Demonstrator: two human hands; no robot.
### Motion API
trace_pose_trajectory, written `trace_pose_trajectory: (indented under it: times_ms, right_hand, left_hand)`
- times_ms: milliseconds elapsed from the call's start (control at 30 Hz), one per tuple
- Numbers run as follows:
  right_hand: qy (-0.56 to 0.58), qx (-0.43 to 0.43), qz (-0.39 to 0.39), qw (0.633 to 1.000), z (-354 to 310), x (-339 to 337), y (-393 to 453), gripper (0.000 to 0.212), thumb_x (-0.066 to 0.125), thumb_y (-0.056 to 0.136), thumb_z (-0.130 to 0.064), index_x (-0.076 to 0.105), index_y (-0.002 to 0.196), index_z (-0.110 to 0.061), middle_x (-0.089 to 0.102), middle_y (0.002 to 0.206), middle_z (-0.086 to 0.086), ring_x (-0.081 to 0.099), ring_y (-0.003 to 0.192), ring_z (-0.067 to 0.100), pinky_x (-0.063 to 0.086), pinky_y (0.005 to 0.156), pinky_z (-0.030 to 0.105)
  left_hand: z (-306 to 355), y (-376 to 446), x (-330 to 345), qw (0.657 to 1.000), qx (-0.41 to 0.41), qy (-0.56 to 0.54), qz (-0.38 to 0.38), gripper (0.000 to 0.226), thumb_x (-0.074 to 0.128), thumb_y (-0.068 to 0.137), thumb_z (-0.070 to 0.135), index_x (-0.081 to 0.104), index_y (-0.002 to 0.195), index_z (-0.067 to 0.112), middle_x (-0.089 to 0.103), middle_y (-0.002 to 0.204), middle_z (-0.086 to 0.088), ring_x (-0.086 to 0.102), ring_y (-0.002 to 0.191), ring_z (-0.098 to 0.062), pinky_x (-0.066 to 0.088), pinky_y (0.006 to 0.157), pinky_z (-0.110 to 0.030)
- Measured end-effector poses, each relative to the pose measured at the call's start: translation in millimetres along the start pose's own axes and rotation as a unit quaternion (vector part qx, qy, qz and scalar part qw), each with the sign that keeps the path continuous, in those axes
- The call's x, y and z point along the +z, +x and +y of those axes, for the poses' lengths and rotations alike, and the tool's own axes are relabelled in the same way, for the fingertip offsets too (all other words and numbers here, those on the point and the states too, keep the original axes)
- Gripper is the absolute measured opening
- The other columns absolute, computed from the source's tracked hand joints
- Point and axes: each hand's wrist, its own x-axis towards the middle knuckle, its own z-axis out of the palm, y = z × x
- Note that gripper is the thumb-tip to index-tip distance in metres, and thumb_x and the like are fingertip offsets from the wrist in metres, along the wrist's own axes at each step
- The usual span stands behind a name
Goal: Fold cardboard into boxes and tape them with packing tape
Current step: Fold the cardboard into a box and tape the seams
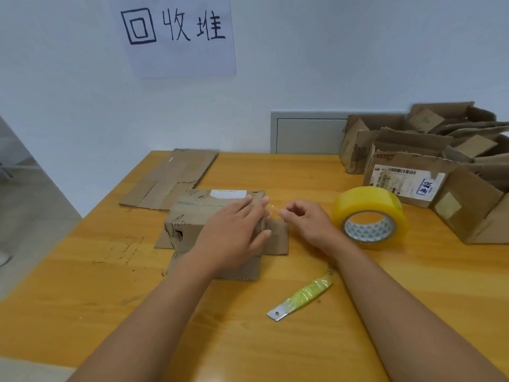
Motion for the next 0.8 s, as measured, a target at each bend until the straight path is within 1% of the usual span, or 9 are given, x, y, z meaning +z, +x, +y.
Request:
trace_pose_trajectory:
  times_ms: [67,167,233,333,467,533,567,700,800]
  right_hand:
    - [-0.003,-0.011,0.003,1.0,5.3,-0.2,0.9,0.017,0.065,0.095,-0.014,0.063,0.078,-0.015,0.057,0.075,0.0,0.048,0.067,0.006,0.041,0.066,0.021]
    - [-0.024,-0.016,-0.002,1.0,13.5,1.0,3.3,0.014,0.065,0.094,-0.01,0.065,0.081,-0.005,0.058,0.075,0.001,0.049,0.069,0.009,0.042,0.067,0.025]
    - [-0.029,-0.021,-0.01,0.999,14.0,0.5,3.3,0.014,0.065,0.094,-0.01,0.066,0.083,-0.002,0.059,0.077,0.001,0.05,0.071,0.009,0.042,0.068,0.025]
    - [-0.055,-0.02,-0.039,0.998,13.5,1.1,3.3,0.013,0.064,0.095,-0.013,0.067,0.082,-0.012,0.062,0.079,0.002,0.052,0.073,0.01,0.044,0.072,0.027]
    - [-0.162,0.005,-0.06,0.985,18.1,9.4,4.2,0.014,0.064,0.091,-0.037,0.064,0.077,-0.036,0.066,0.079,-0.008,0.06,0.083,0.014,0.044,0.09,0.046]
    - [-0.21,0.015,-0.066,0.975,16.4,12.2,3.7,0.014,0.065,0.091,-0.04,0.061,0.078,-0.038,0.062,0.079,-0.011,0.056,0.094,0.017,0.033,0.093,0.041]
    - [-0.229,0.013,-0.061,0.971,15.3,13.5,3.4,0.013,0.066,0.092,-0.039,0.06,0.08,-0.036,0.06,0.081,-0.012,0.052,0.098,0.016,0.028,0.091,0.037]
    - [-0.298,-0.01,-0.051,0.953,10.1,18.4,0.8,0.018,0.07,0.086,-0.047,0.058,0.09,-0.033,0.053,0.09,-0.012,0.042,0.105,0.014,0.026,0.084,0.035]
    - [-0.32,-0.004,-0.041,0.947,10.9,21.7,1.1,0.025,0.07,0.083,-0.054,0.058,0.095,-0.035,0.046,0.104,-0.01,0.039,0.115,0.016,0.021,0.087,0.032]
  left_hand:
    - [-3.5,-2.4,0.9,1.0,0.007,0.013,0.014,0.056,0.032,0.097,0.052,0.046,0.144,0.025,0.044,0.151,0.015,0.026,0.148,-0.011,0.032,0.114,-0.032]
    - [-13.4,-11.7,0.6,0.999,-0.01,0.024,0.019,0.054,0.029,0.096,0.052,0.046,0.141,0.027,0.044,0.151,0.016,0.028,0.147,-0.01,0.033,0.112,-0.031]
    - [-19.2,-19.2,0.3,0.999,-0.025,0.028,0.029,0.048,0.036,0.099,0.049,0.046,0.141,0.028,0.043,0.152,0.016,0.028,0.147,-0.01,0.033,0.111,-0.029]
    - [-21.7,-28.8,0.4,0.997,-0.046,0.039,0.056,0.041,0.04,0.098,0.045,0.053,0.133,0.029,0.045,0.15,0.016,0.036,0.144,-0.012,0.038,0.108,-0.031]
    - [-21.4,-31.9,0.4,0.994,-0.067,0.052,0.068,0.047,0.036,0.093,0.044,0.059,0.129,0.026,0.052,0.146,0.011,0.045,0.138,-0.017,0.043,0.105,-0.035]
    - [-22.9,-34.3,0.5,0.993,-0.076,0.061,0.073,0.044,0.04,0.092,0.041,0.061,0.127,0.025,0.054,0.144,0.01,0.047,0.136,-0.019,0.044,0.104,-0.036]
    - [-24.7,-36.0,0.6,0.992,-0.082,0.064,0.075,0.043,0.041,0.091,0.04,0.061,0.126,0.025,0.054,0.144,0.01,0.048,0.136,-0.018,0.045,0.103,-0.036]
    - [-33.6,-43.5,-0.3,0.988,-0.1,0.079,0.083,0.043,0.041,0.091,0.04,0.062,0.125,0.024,0.055,0.143,0.009,0.05,0.134,-0.018,0.047,0.101,-0.037]
    - [-37.6,-46.7,-0.1,0.987,-0.1,0.081,0.095,0.043,0.04,0.091,0.04,0.063,0.124,0.023,0.056,0.142,0.008,0.051,0.133,-0.019,0.048,0.1,-0.037]
